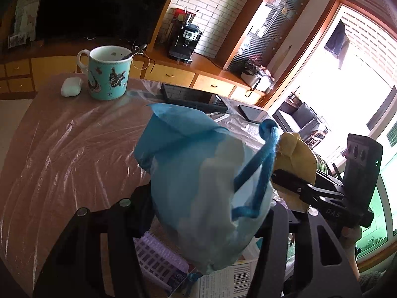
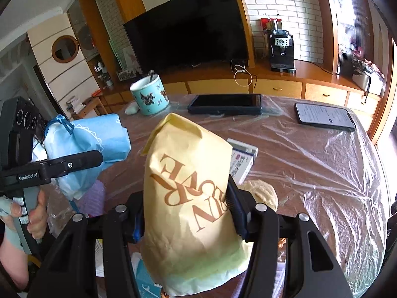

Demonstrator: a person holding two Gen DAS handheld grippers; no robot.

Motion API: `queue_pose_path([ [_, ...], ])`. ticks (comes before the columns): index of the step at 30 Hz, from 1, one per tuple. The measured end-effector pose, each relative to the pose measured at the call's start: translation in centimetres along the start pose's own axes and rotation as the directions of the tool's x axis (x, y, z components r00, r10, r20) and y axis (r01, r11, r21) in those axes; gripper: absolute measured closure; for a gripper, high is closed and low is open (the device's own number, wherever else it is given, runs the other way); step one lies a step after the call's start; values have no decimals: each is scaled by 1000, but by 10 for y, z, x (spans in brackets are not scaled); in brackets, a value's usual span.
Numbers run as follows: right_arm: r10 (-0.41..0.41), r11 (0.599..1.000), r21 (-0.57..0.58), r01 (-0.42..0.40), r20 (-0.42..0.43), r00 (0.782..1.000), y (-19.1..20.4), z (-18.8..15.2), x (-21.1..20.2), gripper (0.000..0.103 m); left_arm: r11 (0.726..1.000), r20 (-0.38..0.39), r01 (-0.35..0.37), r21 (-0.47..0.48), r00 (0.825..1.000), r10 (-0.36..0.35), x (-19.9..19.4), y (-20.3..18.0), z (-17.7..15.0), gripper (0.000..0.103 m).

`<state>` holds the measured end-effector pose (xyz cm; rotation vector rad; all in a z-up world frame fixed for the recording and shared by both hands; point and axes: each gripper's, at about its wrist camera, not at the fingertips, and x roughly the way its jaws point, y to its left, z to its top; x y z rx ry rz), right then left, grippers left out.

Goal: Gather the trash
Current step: 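Lift both bags and carry them toward the black trash bin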

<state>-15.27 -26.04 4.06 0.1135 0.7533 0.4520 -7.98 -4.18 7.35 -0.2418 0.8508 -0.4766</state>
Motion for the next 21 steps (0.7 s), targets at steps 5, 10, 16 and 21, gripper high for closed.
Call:
queue_pose_path([
  [5, -10, 1000, -16, 11, 38, 999, 5, 5, -12, 49, 999, 22, -15, 37, 1000, 14, -8, -11, -5, 45],
  [10, -7, 999, -36, 9, 50, 999, 13, -4, -26, 49, 998, 22, -21, 58, 1000, 20, -14, -19, -17, 45],
  [16, 5, 997, -77, -2, 41, 999, 27, -23, -39, 49, 995, 13, -30, 98, 999, 29, -22, -30, -35, 45],
  [21, 28, 996, -92, -23, 53, 998, 38, -37, -58, 49, 993, 12, -13, 116, 1000, 12, -35, -39, -53, 45],
])
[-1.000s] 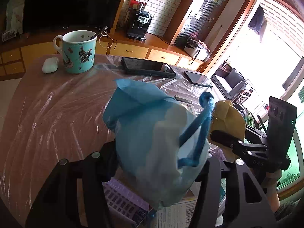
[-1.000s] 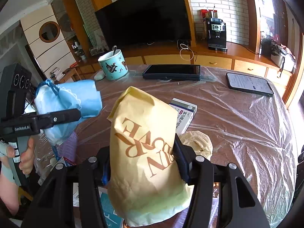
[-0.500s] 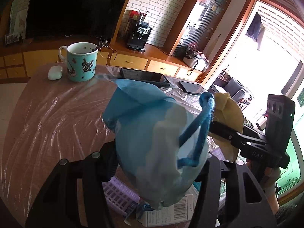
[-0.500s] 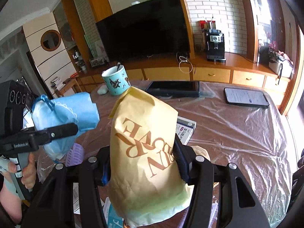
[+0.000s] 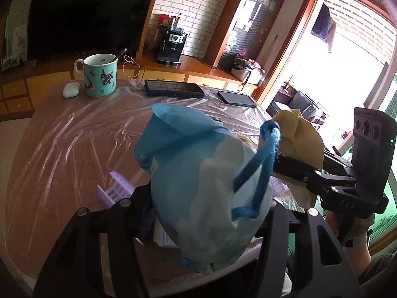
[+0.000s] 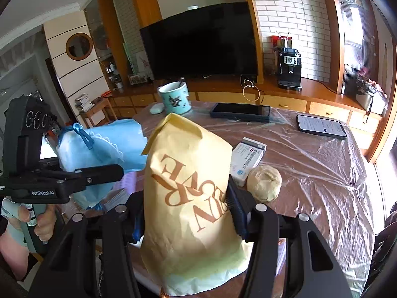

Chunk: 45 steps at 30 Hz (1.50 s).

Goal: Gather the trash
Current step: 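Lift both bags and carry them toward the black trash bin, then lower both bags into the black bin and open both grippers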

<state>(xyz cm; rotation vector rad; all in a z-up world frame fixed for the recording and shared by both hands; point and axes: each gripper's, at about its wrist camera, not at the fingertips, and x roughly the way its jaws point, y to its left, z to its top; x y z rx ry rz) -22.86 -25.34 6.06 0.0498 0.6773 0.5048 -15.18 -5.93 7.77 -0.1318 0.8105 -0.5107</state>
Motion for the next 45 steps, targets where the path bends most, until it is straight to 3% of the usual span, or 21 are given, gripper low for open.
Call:
queue_pose_path([
  [7, 38, 999, -33, -38, -18, 999, 22, -26, -20, 49, 999, -20, 8, 39, 1000, -7, -20, -17, -28, 45],
  [23, 89, 995, -37, -95, -138, 986, 59, -86, -60, 49, 972, -193, 34, 234, 981, 12, -49, -72, -111, 45],
  [33, 89, 995, -29, -98, -222, 971, 66, -118, -62, 49, 968, -273, 65, 242, 962, 4, -46, -77, -144, 45],
  [45, 66, 997, -15, -74, -315, 947, 66, -142, -33, 49, 976, -341, 42, 214, 939, 34, -17, -61, -168, 45],
])
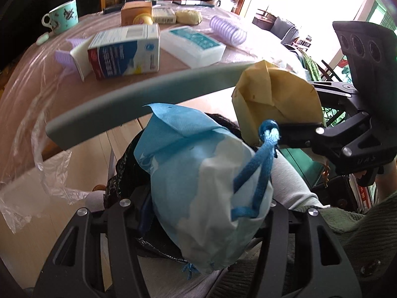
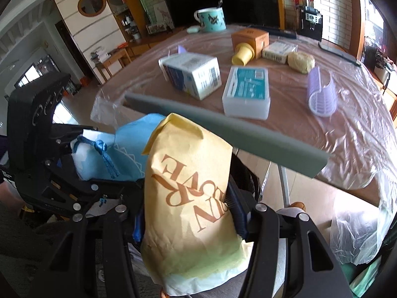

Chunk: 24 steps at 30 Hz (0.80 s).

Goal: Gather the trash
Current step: 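Lower both bags into the black bin and open both grippers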

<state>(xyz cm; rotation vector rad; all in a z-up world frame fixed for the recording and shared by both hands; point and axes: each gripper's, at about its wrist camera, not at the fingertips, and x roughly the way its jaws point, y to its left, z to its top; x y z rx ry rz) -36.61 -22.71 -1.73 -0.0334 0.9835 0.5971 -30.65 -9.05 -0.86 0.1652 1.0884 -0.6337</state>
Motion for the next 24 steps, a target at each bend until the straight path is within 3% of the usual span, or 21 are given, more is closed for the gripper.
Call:
queue_pose_path([
  [24, -59, 996, 58, 65, -102, 993, -14, -10, 75, 49, 996, -72, -60, -62, 996, 56, 60, 21, -11, 45],
])
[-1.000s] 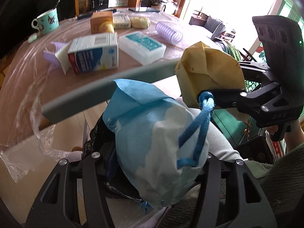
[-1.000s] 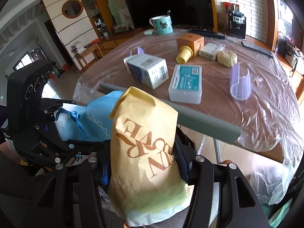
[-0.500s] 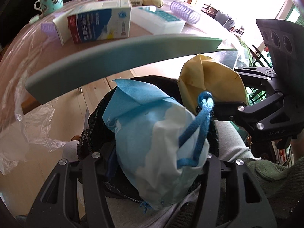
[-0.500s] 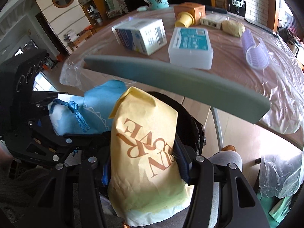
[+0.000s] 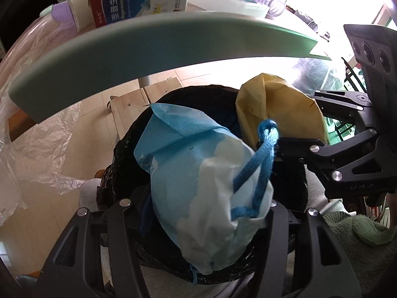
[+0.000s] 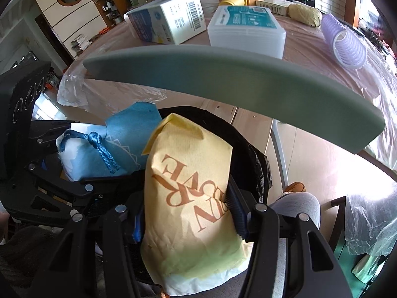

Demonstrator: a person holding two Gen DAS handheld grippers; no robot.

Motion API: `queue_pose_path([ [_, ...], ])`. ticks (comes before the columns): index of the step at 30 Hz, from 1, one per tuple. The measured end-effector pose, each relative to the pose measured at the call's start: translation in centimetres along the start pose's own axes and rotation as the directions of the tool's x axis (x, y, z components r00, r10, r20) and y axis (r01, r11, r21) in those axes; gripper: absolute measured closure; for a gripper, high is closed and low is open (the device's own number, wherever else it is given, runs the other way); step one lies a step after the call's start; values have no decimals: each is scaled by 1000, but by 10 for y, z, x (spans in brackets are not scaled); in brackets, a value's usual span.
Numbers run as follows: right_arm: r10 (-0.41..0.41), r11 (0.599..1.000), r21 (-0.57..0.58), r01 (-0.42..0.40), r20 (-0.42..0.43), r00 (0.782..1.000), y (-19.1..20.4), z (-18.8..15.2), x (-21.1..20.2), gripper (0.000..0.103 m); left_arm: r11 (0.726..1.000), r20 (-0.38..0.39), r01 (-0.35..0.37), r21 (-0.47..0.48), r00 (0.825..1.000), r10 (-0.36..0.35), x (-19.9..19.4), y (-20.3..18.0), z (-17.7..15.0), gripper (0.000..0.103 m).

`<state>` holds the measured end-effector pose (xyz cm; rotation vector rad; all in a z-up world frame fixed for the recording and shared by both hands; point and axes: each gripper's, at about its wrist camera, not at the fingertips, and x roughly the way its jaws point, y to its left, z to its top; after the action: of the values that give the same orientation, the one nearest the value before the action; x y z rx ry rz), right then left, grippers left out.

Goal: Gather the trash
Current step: 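Lower both bags into the black bin and open both grippers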

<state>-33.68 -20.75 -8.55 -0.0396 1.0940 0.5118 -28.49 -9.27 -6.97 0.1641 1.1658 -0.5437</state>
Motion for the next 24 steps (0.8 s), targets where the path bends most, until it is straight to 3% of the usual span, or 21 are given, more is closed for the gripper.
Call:
queue_pose_path([
  [24, -35, 999, -6, 35, -29, 999, 11, 2, 17, 49, 999, -44, -34, 7, 998, 35, 25, 17, -1, 45],
])
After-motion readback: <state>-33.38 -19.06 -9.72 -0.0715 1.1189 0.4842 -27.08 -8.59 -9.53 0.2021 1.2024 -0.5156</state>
